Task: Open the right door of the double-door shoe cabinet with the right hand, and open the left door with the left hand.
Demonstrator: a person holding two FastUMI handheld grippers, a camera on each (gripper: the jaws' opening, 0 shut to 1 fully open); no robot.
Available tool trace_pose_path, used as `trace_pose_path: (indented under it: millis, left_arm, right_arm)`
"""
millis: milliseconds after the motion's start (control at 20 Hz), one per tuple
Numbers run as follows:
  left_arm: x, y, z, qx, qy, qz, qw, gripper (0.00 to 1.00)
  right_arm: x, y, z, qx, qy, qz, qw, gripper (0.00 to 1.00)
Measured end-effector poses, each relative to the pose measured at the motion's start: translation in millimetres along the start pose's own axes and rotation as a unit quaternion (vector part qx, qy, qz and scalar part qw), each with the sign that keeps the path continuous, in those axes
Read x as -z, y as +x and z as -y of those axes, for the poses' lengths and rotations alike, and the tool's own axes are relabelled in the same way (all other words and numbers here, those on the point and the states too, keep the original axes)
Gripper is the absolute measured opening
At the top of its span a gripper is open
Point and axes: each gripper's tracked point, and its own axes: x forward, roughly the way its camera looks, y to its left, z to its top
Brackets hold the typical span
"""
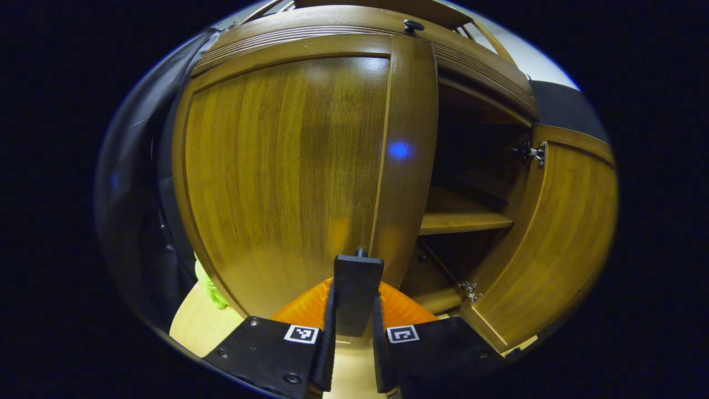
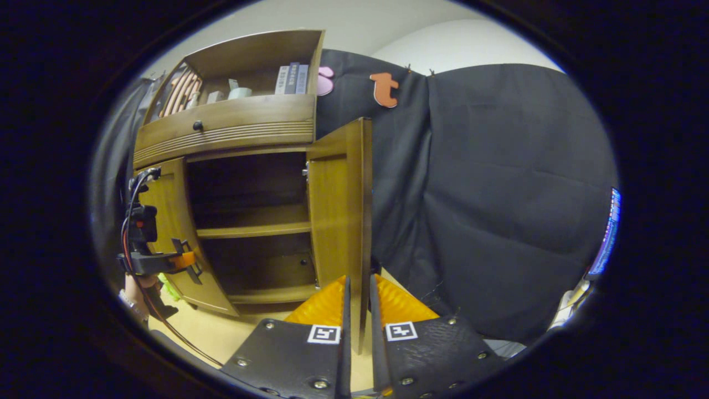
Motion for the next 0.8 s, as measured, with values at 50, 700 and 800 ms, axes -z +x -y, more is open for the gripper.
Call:
trace_pose_path:
  millis: [50, 700, 800]
  left_arm:
    - [0.8, -3.4, -1.1, -0.001, -0.002, 0.001, 1.000, 0.31]
    - [14.4, -56.6, -22.4, -0.029, -0.037, -0.003, 0.999, 0.28]
    - [16.1, -68.2, -29.3, -0.037, -0.044, -0.003, 0.998, 0.31]
  right_arm:
    - [1.9, 0.8, -3.6, -0.008, -0.002, -0.001, 1.000, 0.16]
    - [7.9, 25.4, -77.7, -0.114, -0.020, -0.014, 0.993, 0.16]
    - [10.4, 27.1, -90.1, -0.132, -0.023, -0.017, 0.991, 0.16]
